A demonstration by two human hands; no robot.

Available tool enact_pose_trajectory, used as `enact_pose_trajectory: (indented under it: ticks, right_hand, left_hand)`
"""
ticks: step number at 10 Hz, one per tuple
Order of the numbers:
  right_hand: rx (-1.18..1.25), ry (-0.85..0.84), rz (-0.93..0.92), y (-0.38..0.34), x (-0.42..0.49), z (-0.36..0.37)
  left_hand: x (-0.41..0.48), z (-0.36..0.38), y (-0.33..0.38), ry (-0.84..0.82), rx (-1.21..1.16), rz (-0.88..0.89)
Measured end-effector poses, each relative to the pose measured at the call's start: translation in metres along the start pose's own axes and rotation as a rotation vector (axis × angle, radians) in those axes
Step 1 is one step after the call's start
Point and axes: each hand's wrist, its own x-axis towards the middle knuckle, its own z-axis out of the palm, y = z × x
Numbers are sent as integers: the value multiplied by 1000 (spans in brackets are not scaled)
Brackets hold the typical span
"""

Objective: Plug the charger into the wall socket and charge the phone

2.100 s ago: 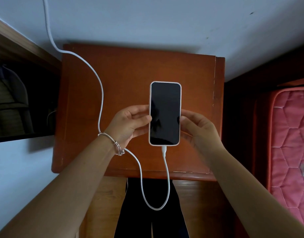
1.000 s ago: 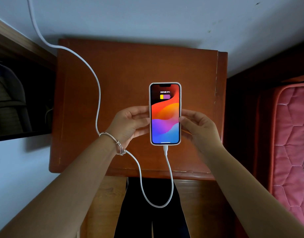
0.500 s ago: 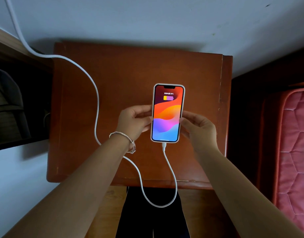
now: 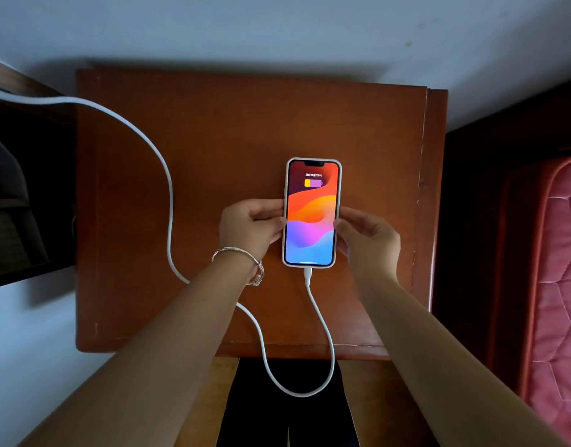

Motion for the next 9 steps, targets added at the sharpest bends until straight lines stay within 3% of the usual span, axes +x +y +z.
enact_pose_trajectory:
  ticks: [3, 7, 9]
  right_hand:
    - [-21, 32, -14, 3, 5, 0]
    - [-89, -22, -102, -18, -10, -12]
    - [-24, -195, -143, -101, -83, -39]
  left_hand:
    - [2, 6, -2, 83, 131, 26]
    - [-18, -3, 24, 101, 111, 67]
    - [-83, -38, 103, -105, 18, 120]
